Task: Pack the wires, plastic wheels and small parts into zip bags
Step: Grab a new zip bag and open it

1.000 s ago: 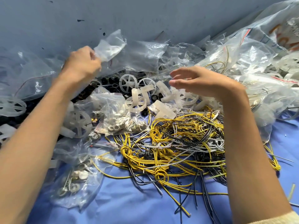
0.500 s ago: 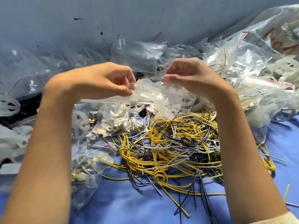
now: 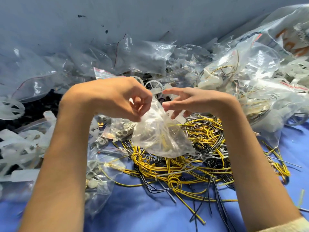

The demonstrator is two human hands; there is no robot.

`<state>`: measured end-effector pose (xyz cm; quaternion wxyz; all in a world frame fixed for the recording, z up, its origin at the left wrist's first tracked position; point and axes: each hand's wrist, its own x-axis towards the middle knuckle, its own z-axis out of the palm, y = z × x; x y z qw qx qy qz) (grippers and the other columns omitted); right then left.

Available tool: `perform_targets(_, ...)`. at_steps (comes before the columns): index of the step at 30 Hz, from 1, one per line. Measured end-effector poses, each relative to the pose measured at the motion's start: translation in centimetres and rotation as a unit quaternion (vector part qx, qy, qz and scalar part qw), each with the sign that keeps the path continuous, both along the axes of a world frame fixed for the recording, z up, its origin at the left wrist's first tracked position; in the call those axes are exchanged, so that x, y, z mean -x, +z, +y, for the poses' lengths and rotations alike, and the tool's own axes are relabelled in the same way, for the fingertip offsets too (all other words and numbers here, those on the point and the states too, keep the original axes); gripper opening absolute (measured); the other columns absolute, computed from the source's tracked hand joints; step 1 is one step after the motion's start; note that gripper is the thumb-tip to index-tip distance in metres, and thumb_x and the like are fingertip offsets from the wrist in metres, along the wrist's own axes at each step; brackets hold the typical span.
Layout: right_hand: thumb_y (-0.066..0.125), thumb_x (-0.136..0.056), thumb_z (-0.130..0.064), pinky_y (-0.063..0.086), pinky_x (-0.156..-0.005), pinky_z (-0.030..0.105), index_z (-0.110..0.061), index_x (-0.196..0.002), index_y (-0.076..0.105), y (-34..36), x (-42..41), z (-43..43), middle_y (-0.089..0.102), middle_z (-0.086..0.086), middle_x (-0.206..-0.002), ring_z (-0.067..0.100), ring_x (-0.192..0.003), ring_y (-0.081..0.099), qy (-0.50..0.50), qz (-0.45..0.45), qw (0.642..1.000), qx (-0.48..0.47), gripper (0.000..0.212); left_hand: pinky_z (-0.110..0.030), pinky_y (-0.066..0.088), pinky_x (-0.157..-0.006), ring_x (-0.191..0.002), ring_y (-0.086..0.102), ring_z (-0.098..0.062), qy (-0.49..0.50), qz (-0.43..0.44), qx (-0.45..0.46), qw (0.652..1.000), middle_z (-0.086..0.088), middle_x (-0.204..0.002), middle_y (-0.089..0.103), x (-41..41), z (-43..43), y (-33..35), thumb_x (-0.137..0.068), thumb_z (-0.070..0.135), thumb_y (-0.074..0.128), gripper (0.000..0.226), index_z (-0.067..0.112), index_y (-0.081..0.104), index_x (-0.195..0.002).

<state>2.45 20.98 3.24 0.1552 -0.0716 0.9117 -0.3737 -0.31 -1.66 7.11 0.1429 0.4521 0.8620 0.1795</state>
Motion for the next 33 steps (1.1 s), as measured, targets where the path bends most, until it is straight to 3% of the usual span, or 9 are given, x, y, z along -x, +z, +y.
perform_targets(6,0.055,-0.063,-0.065,0.042,-0.103,0.033,-0.031,-0.151,0.013,-0.3,0.7,0.0,0.027,0.003,-0.155,0.015,-0.132,0.042,-0.056,0.074,0.994,0.055,0.103,-0.030,0.051,-0.088,-0.069,0.057,-0.003,-0.045,-0.067,0.017,0.997,0.008,-0.068,0.059,-0.6,0.9,-0.2,-0.070,0.004,0.074,0.033,0.025,0.056,-0.052)
perform_targets(9,0.052,-0.065,-0.066,0.036,-0.103,0.028,-0.032,-0.151,0.016,-0.5,0.7,0.5,0.028,0.000,-0.155,0.011,-0.132,0.040,-0.062,0.082,0.993,0.064,0.099,-0.012,0.044,-0.074,-0.068,0.057,0.002,-0.087,-0.093,0.029,0.991,0.010,-0.067,0.060,-1.1,2.0,-0.3,-0.074,0.000,0.073,0.041,0.030,0.057,-0.050)
perform_targets(13,0.053,-0.068,-0.063,0.034,-0.101,0.024,-0.029,-0.151,0.020,-0.4,0.7,0.8,0.034,-0.002,-0.153,0.013,-0.134,0.040,-0.040,0.056,0.997,0.028,0.095,-0.019,0.040,-0.072,-0.065,0.057,0.002,-0.141,-0.118,0.049,0.982,0.011,-0.060,0.059,-2.0,3.4,-0.7,-0.076,-0.008,0.069,0.051,0.033,0.056,-0.048)
perform_targets(16,0.057,-0.083,-0.054,0.030,-0.107,0.025,-0.027,-0.148,0.030,-0.8,0.8,0.8,0.036,-0.008,-0.151,0.010,-0.135,0.037,-0.015,0.044,0.998,-0.033,0.075,-0.022,0.045,-0.070,-0.066,0.061,-0.008,-0.181,-0.158,0.064,0.969,0.008,-0.065,0.066,-2.8,4.0,-0.8,-0.074,-0.007,0.069,0.040,0.030,0.064,-0.062)
perform_targets(19,0.060,-0.085,-0.049,0.030,-0.113,0.032,-0.029,-0.145,0.037,-1.2,0.7,0.8,0.039,-0.008,-0.149,0.011,-0.135,0.039,-0.006,0.024,0.995,-0.095,0.068,-0.021,0.050,-0.076,-0.078,0.066,-0.008,-0.189,-0.228,0.092,0.951,0.008,-0.087,0.074,-3.3,4.1,-1.2,-0.076,0.005,0.071,0.033,0.022,0.069,-0.104)
perform_targets(22,0.068,-0.081,-0.045,0.039,-0.105,0.035,-0.034,-0.135,0.049,-1.0,0.5,0.8,0.049,-0.003,-0.139,0.015,-0.127,0.047,-0.011,0.025,0.990,-0.135,0.058,-0.022,0.049,-0.085,-0.095,0.067,-0.007,-0.107,-0.269,0.063,0.955,0.006,-0.106,0.072,-2.2,3.7,-1.7,-0.074,0.038,0.073,0.054,0.028,0.059,-0.124)
perform_targets(25,0.074,-0.078,-0.040,0.043,-0.099,0.035,-0.032,-0.127,0.057,-0.8,0.3,0.8,0.049,-0.007,-0.133,0.015,-0.124,0.048,-0.007,0.046,0.990,-0.133,0.052,-0.030,0.043,-0.100,-0.109,0.060,-0.001,0.056,-0.119,0.056,0.990,0.013,-0.122,0.064,-0.3,2.8,-2.7,-0.069,0.070,0.064,0.065,0.034,0.056,-0.124)
perform_targets(28,0.075,-0.077,-0.039,0.042,-0.102,0.038,-0.032,-0.127,0.056,-0.9,0.3,0.7,0.043,-0.007,-0.136,0.016,-0.122,0.048,-0.008,0.052,0.988,-0.146,0.054,-0.032,0.039,-0.103,-0.123,0.049,-0.013,0.193,-0.014,0.127,0.973,0.005,-0.141,0.048,1.3,1.4,-3.7,-0.073,0.066,0.058,0.076,0.024,0.046,-0.135)
perform_targets(33,0.077,-0.073,-0.042,0.039,-0.099,0.037,-0.041,-0.131,0.049,-0.9,0.3,0.6,0.037,0.000,-0.123,0.015,-0.112,0.039,-0.019,0.067,0.975,-0.210,0.064,-0.032,0.042,-0.098,-0.112,0.055,-0.017,0.219,-0.043,0.224,0.949,0.002,-0.133,0.056,2.1,0.2,-4.4,-0.061,0.072,0.056,0.089,0.019,0.051,-0.131)
